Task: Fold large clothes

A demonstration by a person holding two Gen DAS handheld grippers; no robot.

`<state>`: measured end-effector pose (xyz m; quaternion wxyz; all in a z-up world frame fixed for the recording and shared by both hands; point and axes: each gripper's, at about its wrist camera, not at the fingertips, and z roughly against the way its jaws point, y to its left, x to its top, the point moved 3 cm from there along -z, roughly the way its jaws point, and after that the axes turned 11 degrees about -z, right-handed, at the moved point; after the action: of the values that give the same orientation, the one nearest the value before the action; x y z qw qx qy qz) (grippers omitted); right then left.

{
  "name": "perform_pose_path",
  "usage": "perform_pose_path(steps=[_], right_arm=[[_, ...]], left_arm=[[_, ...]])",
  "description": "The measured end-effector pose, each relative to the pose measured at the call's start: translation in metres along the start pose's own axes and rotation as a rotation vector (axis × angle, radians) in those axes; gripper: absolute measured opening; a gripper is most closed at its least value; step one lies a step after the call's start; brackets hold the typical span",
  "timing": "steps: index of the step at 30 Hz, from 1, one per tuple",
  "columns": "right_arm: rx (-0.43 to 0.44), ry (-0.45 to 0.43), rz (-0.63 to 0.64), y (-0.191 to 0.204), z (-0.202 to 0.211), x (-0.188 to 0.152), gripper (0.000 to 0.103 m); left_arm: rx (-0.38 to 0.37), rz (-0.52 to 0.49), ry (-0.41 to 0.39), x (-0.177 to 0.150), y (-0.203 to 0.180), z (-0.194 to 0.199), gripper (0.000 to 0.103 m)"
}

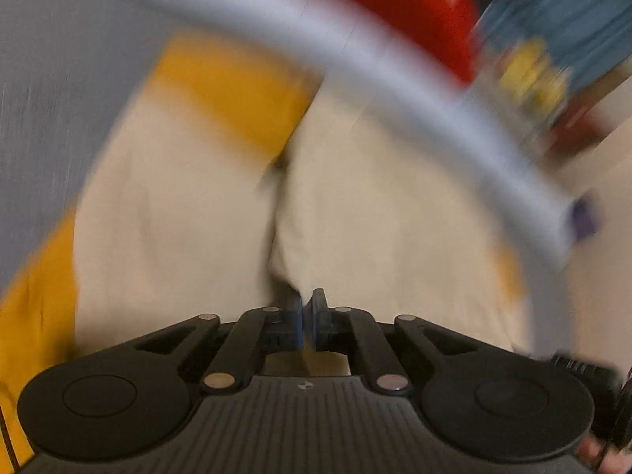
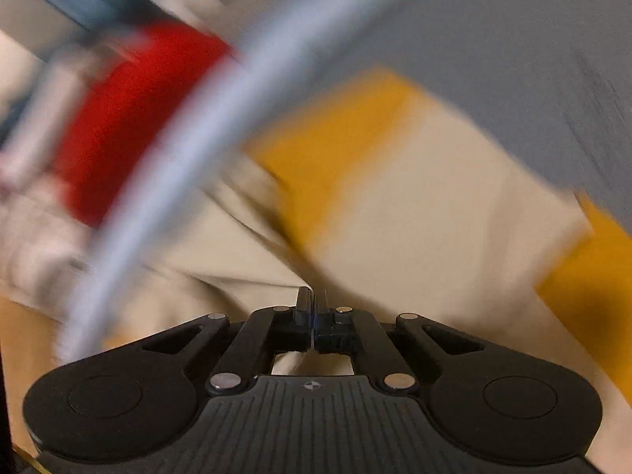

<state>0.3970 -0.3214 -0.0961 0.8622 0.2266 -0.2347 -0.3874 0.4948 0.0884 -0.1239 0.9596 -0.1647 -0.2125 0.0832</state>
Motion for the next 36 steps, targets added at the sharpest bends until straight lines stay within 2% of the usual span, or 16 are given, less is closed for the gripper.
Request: perform_pose_path(steps=[1,4,6,8,11,15,18,19,21,22,23,26,28,31,34,36], right_arm=[[-0.051,0.032,-0.039,-0.011,-0.010,-0.002,0.001],[-0.069,0.036,-0.039,-0.008,-0.011,-0.001,0.006],[-0.064,-0.020,0.006,0.001,0.002,0.005,0.031],[-0.074,-0.096,0.048,0.009,0.015,0.008,0.037],[-0.011,-0.235,0.122,0.025,0.040,0.007,0.037],[0.184,-0.212,0.230,0.043,0.051,-0.008,0.037],[0.272,-0.012,0.240,0.045,0.029,-0.026,0.040],[0.264,0.086,0.243,0.043,0.015,-0.033,0.040],[0.118,0.197,0.272,0.032,-0.011,-0.047,0.040],[0.017,0.186,0.290,0.024,-0.019,-0.050,0.035],[-0.015,0.168,0.292,0.019,-0.022,-0.050,0.026],[-0.024,0.140,0.253,0.017,-0.014,-0.044,0.027],[-0.062,0.086,0.295,0.015,0.003,-0.050,0.027],[-0.105,0.007,0.305,0.018,0.015,-0.050,0.027],[-0.039,-0.111,0.358,0.043,0.030,-0.045,0.035],[0.099,-0.136,0.420,0.057,0.044,-0.052,0.041]], left_arm=[[0.011,0.025,0.051,-0.007,0.004,-0.009,0.015],[0.043,0.001,0.017,0.000,-0.005,0.000,0.023],[0.106,-0.111,-0.101,0.008,-0.020,0.023,0.048],[0.152,-0.211,-0.220,0.013,-0.036,0.044,0.051],[0.055,-0.338,-0.323,0.006,-0.066,0.060,0.051],[-0.084,-0.436,-0.265,-0.018,-0.101,0.036,0.051],[0.018,-0.444,-0.109,-0.033,-0.099,0.001,0.051],[0.082,-0.428,-0.043,-0.036,-0.092,-0.011,0.050],[0.120,-0.375,-0.016,-0.037,-0.076,-0.013,0.049],[0.124,-0.358,-0.023,-0.036,-0.074,-0.009,0.049],[0.130,-0.360,-0.039,-0.033,-0.076,-0.003,0.049],[0.143,-0.407,-0.127,-0.028,-0.086,0.013,0.050],[0.100,-0.426,-0.183,-0.024,-0.093,0.021,0.050],[0.035,-0.455,-0.181,-0.032,-0.096,0.020,0.050],[0.059,-0.440,-0.081,-0.042,-0.087,0.007,0.050],[0.080,-0.418,-0.068,-0.040,-0.081,0.004,0.049]])
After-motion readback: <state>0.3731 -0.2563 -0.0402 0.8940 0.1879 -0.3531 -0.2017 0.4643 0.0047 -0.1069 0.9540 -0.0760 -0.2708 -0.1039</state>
